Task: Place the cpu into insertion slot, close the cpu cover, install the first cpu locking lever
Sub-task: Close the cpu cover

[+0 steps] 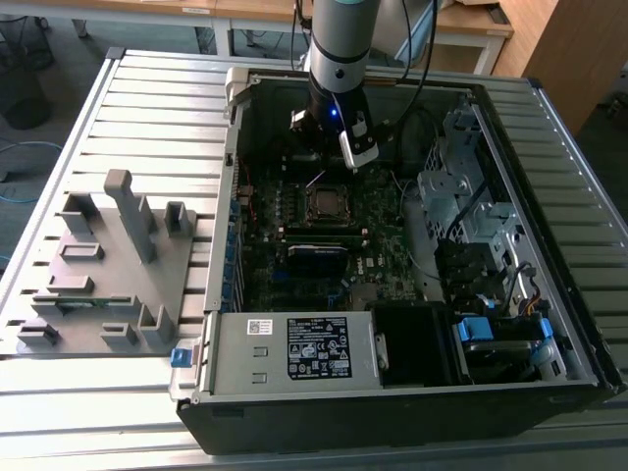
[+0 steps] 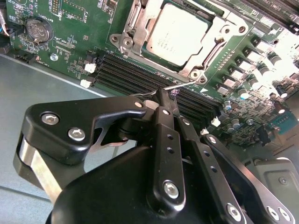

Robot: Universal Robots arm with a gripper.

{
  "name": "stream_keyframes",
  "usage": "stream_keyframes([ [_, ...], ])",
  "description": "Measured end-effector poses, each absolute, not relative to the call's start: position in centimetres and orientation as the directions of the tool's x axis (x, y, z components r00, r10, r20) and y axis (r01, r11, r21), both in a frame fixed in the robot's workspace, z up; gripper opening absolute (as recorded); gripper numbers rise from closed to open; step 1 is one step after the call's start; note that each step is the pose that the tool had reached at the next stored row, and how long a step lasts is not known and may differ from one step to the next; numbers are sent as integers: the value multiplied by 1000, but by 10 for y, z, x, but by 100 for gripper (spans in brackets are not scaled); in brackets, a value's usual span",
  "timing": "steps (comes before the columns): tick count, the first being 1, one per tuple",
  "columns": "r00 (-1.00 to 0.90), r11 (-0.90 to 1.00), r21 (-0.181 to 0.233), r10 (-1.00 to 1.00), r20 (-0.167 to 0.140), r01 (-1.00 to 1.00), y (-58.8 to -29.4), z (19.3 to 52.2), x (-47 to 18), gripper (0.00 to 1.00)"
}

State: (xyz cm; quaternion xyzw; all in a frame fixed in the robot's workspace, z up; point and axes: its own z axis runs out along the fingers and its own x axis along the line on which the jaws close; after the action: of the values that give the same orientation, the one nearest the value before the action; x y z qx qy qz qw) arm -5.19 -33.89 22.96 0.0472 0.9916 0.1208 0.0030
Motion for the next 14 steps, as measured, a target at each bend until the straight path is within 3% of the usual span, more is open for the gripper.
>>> stream_keyframes([
  [14, -995, 969, 228, 95, 4, 93, -339, 228, -52, 10],
])
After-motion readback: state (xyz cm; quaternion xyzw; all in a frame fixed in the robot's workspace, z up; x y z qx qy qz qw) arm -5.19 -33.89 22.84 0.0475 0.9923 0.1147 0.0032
